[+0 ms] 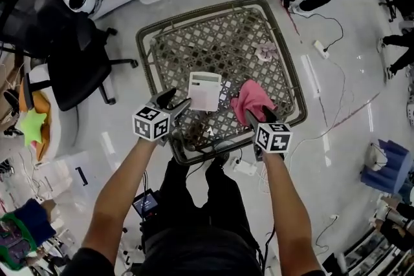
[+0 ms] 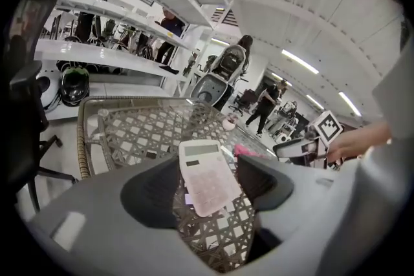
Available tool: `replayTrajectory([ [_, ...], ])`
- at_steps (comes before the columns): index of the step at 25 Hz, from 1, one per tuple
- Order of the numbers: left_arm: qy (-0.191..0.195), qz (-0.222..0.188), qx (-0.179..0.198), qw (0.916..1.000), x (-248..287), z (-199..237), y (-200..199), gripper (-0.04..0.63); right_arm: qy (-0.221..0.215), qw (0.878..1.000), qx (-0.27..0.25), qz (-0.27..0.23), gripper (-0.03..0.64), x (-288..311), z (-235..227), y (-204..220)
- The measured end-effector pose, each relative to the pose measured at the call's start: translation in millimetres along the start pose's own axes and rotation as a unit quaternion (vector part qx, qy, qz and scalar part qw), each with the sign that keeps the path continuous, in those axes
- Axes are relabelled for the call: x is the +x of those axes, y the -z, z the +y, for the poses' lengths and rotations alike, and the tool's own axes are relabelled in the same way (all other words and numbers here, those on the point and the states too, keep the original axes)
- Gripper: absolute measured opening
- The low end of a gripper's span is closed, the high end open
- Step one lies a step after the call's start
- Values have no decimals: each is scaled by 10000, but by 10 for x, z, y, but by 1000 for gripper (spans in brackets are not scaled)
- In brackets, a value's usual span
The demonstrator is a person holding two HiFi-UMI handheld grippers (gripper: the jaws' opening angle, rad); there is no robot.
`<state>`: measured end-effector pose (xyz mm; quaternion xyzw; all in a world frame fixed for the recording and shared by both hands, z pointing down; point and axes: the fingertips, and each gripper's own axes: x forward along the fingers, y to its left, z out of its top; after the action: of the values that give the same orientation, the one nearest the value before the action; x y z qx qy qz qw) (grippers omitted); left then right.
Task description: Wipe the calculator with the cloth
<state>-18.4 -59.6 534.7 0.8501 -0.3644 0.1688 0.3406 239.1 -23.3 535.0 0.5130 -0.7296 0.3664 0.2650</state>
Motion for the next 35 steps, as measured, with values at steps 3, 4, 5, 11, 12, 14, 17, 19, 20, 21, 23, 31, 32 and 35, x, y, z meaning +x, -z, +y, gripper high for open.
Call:
replayTrajectory([
  [3, 8, 132, -33, 9999, 161, 22, 118, 307, 83, 9998, -43, 183, 281, 176, -68, 75],
  [4, 7, 166, -39, 9999, 212, 33, 156, 307, 112, 9996, -58, 239, 281, 234, -92, 105],
  [5, 4, 191, -47, 9998, 262, 46, 189, 307, 144, 9994, -76, 297, 281, 292, -116, 136],
  [11, 43, 307, -98, 9995, 467, 57, 312, 307, 378, 9956, -381, 769, 278, 566, -244, 353],
  [12, 47, 322, -81, 9994, 490, 55, 325, 307, 435, 9944, -462, 845, 264, 598, -272, 387],
  [14, 64, 345, -49, 9994, 530, 45, 354, 307, 593, 9923, -565, 928, 157, 622, -351, 423],
  [17, 107, 382, 6, 9992, 561, 40, 401, 307, 662, 9917, -511, 977, 76, 606, -412, 408],
  [19, 120, 420, 18, 9990, 547, 62, 453, 307, 602, 9922, -497, 976, 58, 604, -369, 405],
  [20, 121, 429, -3, 9990, 536, 76, 477, 307, 570, 9929, -475, 930, 55, 601, -332, 388],
  [21, 125, 429, -35, 9990, 533, 86, 495, 307, 541, 9940, -433, 843, 54, 591, -292, 349],
  [23, 152, 412, -94, 9990, 554, 86, 514, 307, 485, 9966, -324, 589, 53, 555, -208, 223],
  [31, 417, 458, -34, 9981, 653, 0, 595, 307, 12, 9991, -379, -165, 54, 641, 471, -363],
  [32, 442, 449, -45, 9980, 651, 1, 593, 307, -75, 9988, -435, -211, 54, 691, 577, -438],
  [35, 552, 408, -60, 9976, 645, -12, 591, 307, -266, 9972, -639, -291, 54, 854, 853, -625],
])
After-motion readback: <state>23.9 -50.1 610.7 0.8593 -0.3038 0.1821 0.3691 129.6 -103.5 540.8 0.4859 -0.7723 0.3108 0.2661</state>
